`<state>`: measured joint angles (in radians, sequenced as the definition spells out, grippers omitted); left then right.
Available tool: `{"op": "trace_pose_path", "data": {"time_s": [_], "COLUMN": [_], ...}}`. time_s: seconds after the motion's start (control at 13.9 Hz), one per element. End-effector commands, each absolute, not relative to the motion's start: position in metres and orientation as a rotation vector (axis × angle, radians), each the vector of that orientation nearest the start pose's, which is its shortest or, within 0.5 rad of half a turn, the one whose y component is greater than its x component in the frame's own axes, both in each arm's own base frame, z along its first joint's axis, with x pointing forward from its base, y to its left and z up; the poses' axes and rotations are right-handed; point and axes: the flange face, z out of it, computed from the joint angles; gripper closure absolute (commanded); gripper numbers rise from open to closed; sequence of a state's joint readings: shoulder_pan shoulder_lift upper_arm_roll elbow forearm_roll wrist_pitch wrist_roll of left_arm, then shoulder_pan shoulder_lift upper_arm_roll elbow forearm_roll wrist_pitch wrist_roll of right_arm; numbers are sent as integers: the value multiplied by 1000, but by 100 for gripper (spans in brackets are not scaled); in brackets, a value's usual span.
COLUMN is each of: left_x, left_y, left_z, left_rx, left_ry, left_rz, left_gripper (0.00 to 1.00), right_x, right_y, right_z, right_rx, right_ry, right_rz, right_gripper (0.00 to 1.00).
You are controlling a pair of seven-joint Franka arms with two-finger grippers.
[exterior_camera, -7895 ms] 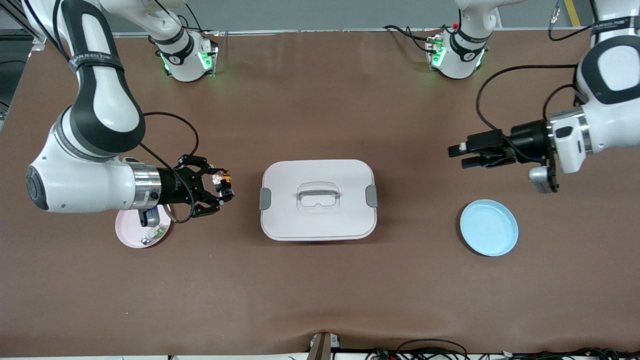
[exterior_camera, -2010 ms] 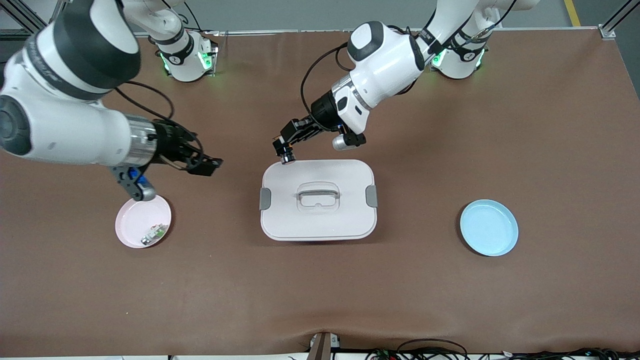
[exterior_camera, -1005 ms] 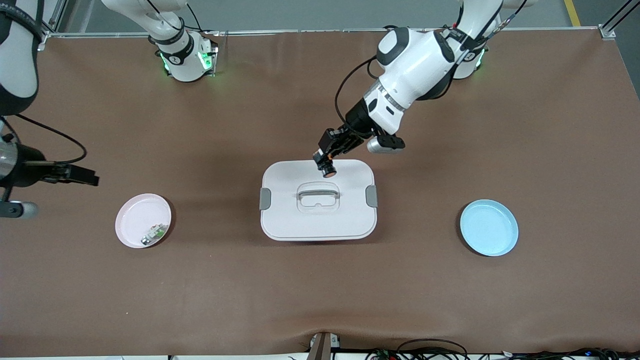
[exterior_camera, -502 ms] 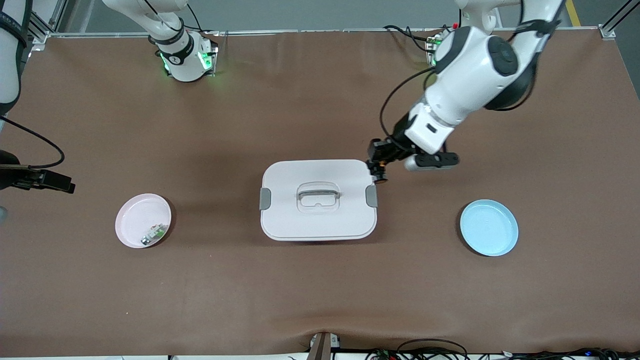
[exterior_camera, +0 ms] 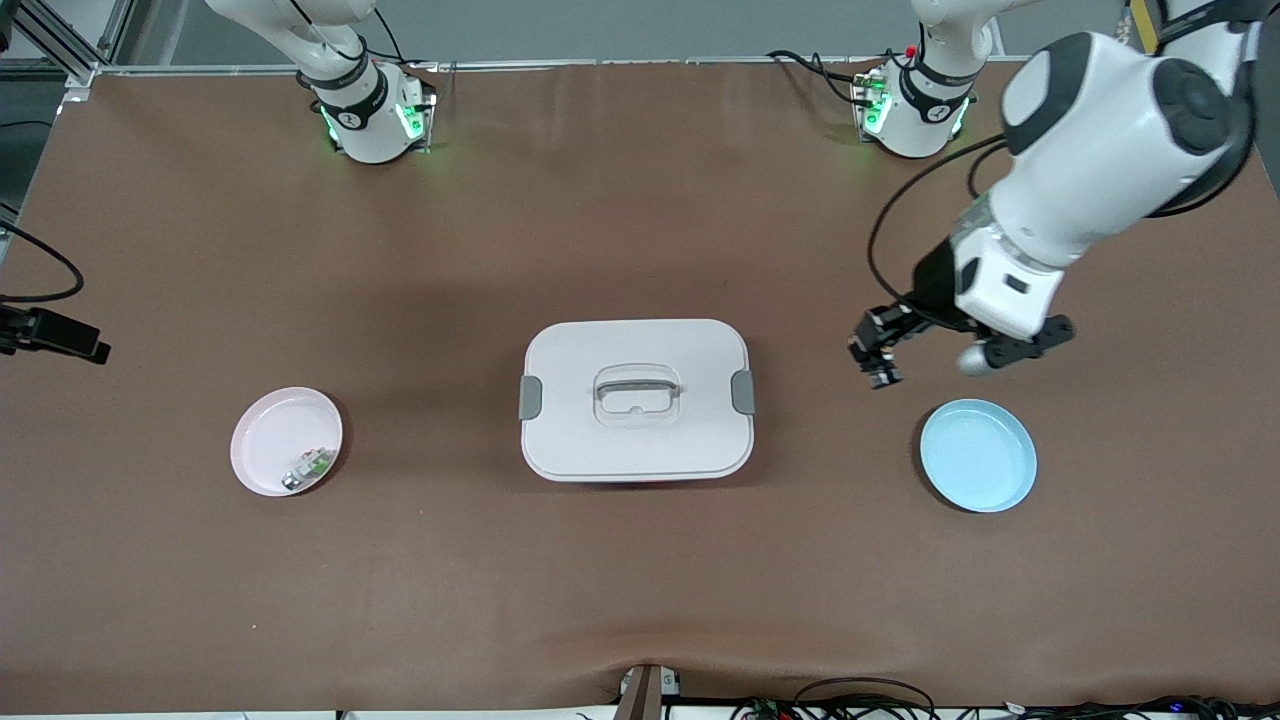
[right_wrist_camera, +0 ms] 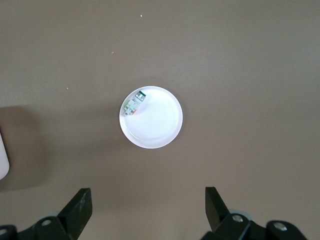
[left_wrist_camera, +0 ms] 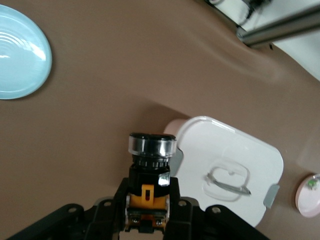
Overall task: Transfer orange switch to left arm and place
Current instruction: 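Carry the switch with the left gripper over the blue plate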
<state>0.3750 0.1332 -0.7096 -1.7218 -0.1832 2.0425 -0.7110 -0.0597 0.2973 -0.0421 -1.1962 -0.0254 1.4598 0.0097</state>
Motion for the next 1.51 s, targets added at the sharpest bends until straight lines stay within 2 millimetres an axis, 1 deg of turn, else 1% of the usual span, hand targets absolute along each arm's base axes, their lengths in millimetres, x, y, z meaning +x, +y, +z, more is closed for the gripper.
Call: {"op": "trace_pose_path", "data": {"time_s": [0.0, 0.07, 0.14, 0.22, 0.36, 0.5, 0.57, 0.65, 0.79, 0.86, 0.93, 1.08, 1.22, 1.29, 1.44], "left_x": [589, 591, 592, 593, 594, 599, 600, 604, 613, 618, 622, 628, 632, 635, 643], "left_y": [-152, -139, -131, -126, -120, -114, -111, -104, -93, -88, -86, -81, -76, -72, -64], "left_z": [558, 559, 558, 556, 548, 538, 530, 521, 502, 486, 476, 455, 439, 428, 403], "left_rx": [-3296, -3251, -3200, -3142, -2980, -2829, -2789, -2757, -2632, -2553, -2505, -2466, -2458, -2432, -2365], "left_ry": [-972, -1105, -1237, -1343, -1542, -1730, -1758, -1774, -1901, -1954, -1982, -2004, -1984, -1986, -2015], "left_rz": [-120, -112, -91, -85, -107, -112, -107, -105, -102, -103, -113, -81, -70, -81, -117], "left_gripper": [85, 85, 85, 85, 85, 85, 85, 85, 85, 85, 85, 86, 86, 85, 86], "right_x": [614, 612, 610, 606, 596, 596, 595, 593, 587, 585, 582, 581, 581, 580, 572], "right_y": [-61, -63, -65, -64, -65, -65, -64, -63, -65, -64, -63, -61, -59, -60, -60], "right_z": [631, 633, 633, 633, 646, 649, 649, 648, 649, 648, 648, 649, 649, 646, 642], "right_rx": [-3163, -3164, -3164, -3159, -3160, -3160, -3158, -3157, -3152, -3145, -3142, -3130, -3130, -3129, -3118], "right_ry": [168, 179, 186, 189, 198, 197, 194, 192, 199, 195, 191, 179, 174, 176, 181], "right_rz": [46, 48, 70, 113, 97, 80, 87, 103, 147, 156, 153, 125, 125, 139, 128], "right_gripper": [0, 0, 0, 0, 0, 0, 0, 0, 0, 0, 0, 0, 0, 0, 0]}}
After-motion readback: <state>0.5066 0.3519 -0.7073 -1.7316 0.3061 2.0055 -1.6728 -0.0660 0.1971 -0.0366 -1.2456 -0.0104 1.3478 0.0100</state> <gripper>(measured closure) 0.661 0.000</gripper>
